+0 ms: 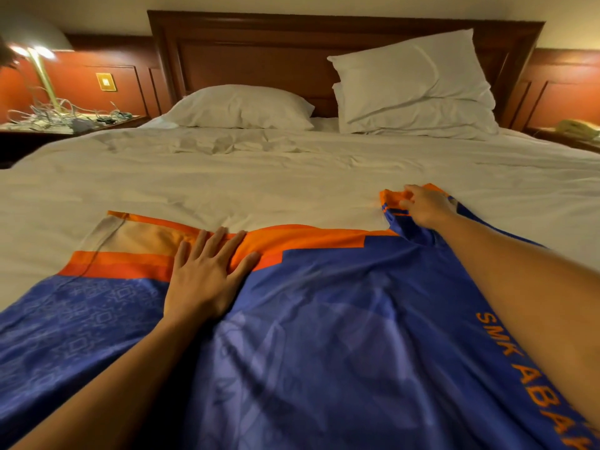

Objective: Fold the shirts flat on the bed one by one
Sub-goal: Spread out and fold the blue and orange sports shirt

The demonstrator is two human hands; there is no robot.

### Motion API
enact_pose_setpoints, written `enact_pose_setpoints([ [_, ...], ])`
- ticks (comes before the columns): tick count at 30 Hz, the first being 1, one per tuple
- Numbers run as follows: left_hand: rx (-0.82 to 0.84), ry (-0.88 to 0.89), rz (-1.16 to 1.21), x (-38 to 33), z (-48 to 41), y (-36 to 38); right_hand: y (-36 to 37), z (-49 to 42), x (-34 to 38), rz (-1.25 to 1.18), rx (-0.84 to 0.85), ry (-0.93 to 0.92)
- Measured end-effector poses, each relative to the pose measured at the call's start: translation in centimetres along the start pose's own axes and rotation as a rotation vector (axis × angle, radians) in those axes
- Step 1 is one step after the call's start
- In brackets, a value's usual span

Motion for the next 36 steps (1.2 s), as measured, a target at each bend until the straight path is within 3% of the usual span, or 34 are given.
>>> enact_pose_setpoints([
  [3,-0.005,-0.001,0.002,0.0,0.0,0.1,-0.7,0.2,0.9,0.017,-0.18,0.059],
  [7,-0.012,0.002,0.011,0.0,0.1,0.1,-2.1,1.3,2.6,0.21,-0.408,0.078],
  [9,-0.014,0.001,0.012,0.0,0.1,0.0,-2.3,1.1,3.8,0.271,-0.437,0.063],
  [14,-0.017,-0.002,0.012,-0.1,0.2,0.0,-1.6,0.4,5.1,-0.183,-0.328,0.172],
  [18,-0.017,0.008,0.003,0.0,0.2,0.1,1.0,0.9,7.4,-0.285,0.153,-0.086],
  [19,-0.018,0.009,0.0,0.0,0.2,0.1,1.4,1.2,7.4,-0.286,0.152,-0.127],
  [21,-0.015,0.006,0.0,0.1,0.2,0.1,0.6,1.9,6.7,-0.223,-0.12,-0.171],
  [23,-0.015,0.006,0.005,0.0,0.2,0.2,-0.8,2.6,4.9,-0.105,-0.398,-0.071],
  [24,-0.015,0.008,0.003,0.0,0.2,0.2,-1.0,2.5,3.6,-0.079,-0.411,0.011],
  [26,-0.016,0.01,0.0,0.1,0.0,0.3,0.2,1.8,1.3,-0.145,-0.14,0.126],
  [28,-0.011,0.012,-0.005,0.3,-0.1,0.5,1.7,1.9,0.3,-0.248,0.173,0.112],
  [29,-0.01,0.012,-0.01,0.3,-0.2,0.6,1.8,2.1,0.1,-0.26,0.205,0.085],
  [34,0.009,0.004,-0.011,0.1,-0.2,0.6,-0.1,9.0,5.8,-0.277,-0.055,-0.129],
  [36,0.032,-0.011,0.057,-0.5,-0.1,-0.4,0.2,14.8,9.2,-0.382,-0.036,-0.151],
])
Point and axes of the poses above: each hand's wrist, its own z-axis away from the middle knuckle, its own y-axis out of the palm, x = y × z, the point moved 5 cm from there along -z, towards the middle knuckle, and after that the axes turned 5 degrees about -y, right-handed, at the moved point
